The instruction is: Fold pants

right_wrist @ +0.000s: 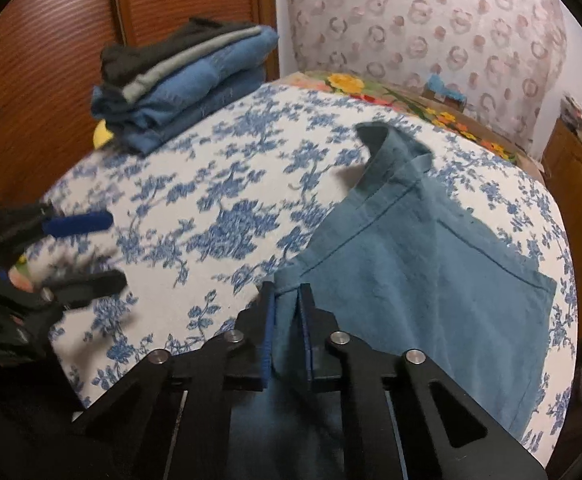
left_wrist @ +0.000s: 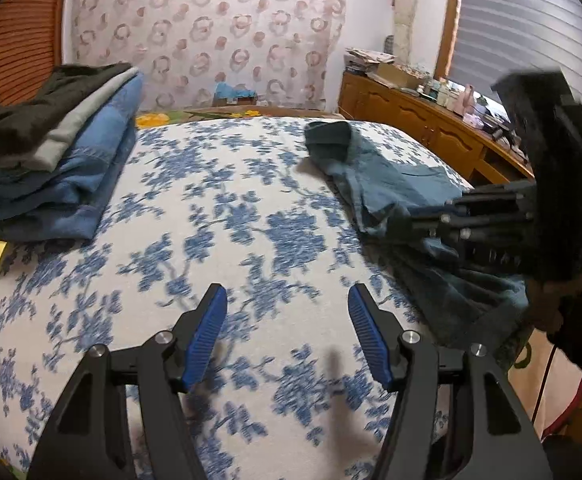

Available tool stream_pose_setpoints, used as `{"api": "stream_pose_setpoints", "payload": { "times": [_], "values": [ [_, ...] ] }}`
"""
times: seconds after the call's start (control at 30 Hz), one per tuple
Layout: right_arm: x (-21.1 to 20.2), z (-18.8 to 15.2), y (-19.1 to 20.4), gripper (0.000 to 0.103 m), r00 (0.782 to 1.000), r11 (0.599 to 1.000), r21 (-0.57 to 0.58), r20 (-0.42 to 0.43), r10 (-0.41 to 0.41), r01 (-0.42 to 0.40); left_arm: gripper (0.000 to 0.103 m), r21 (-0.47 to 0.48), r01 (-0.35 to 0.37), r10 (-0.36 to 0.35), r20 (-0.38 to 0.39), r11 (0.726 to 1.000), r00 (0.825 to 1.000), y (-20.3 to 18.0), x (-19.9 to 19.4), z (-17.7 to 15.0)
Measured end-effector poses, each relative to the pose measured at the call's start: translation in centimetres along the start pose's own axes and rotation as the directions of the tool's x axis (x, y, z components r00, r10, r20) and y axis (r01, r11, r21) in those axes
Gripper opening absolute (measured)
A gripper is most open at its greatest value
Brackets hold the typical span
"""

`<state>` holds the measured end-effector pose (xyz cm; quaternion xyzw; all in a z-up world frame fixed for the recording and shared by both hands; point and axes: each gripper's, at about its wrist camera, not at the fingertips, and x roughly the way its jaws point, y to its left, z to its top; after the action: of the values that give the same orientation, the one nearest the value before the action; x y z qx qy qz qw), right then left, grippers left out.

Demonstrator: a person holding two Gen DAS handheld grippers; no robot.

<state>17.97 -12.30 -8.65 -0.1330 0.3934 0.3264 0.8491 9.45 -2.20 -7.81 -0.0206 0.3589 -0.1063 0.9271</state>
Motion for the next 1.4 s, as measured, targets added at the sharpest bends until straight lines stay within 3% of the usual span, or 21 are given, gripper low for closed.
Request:
{"api": "stream_pose_setpoints", "payload": {
  "times": [0.3, 0.6, 0.83, 1.0, 1.27, 1.4],
  "values": [
    [-1.7, 0.9, -3.5, 0.002, 1.000, 0.996, 0.090, 0.028, 0.002, -0.005, 0.062, 0.072, 0.053, -0.050, -0.041, 0.996, 0.998, -2.8, 2.6, 1.6],
    [-2.4, 0.7, -7.8, 0.002, 0.997, 0.989, 0.133, 0.029, -0.066, 0.062, 0.062, 0.105, 0.103, -0.094, -0.088, 0.989, 0.992, -5.0, 4.2, 2.4],
    [-1.9, 0.1, -11.4, 0.002, 0.992, 0.978, 0.166, -0.011, -0.128, 0.128, 0.062, 0.123, 0.108, -0.091, -0.134, 0.987, 0.987, -5.7, 5.3, 2.2],
    [-1.2, -0.5, -13.1, 0.002, 0.991, 0.969, 0.206, -0.031, -0.129, 0.132, 0.063, 0.159, 0.075, -0.053, -0.142, 0.984, 0.988, -6.3, 5.6, 2.1],
    [-1.9, -0.6, -15.3, 0.002, 0.988, 0.958, 0.246, -0.002, -0.153, 0.149, 0.063, 0.160, 0.079, -0.057, -0.137, 0.984, 0.989, -6.2, 5.6, 2.1],
    [-2.6, -0.7, -16.1, 0.014, 0.991, 0.954, 0.274, 0.018, -0.132, 0.122, 0.063, 0.159, 0.079, -0.058, -0.137, 0.984, 0.989, -6.2, 5.5, 2.0]
  ]
}}
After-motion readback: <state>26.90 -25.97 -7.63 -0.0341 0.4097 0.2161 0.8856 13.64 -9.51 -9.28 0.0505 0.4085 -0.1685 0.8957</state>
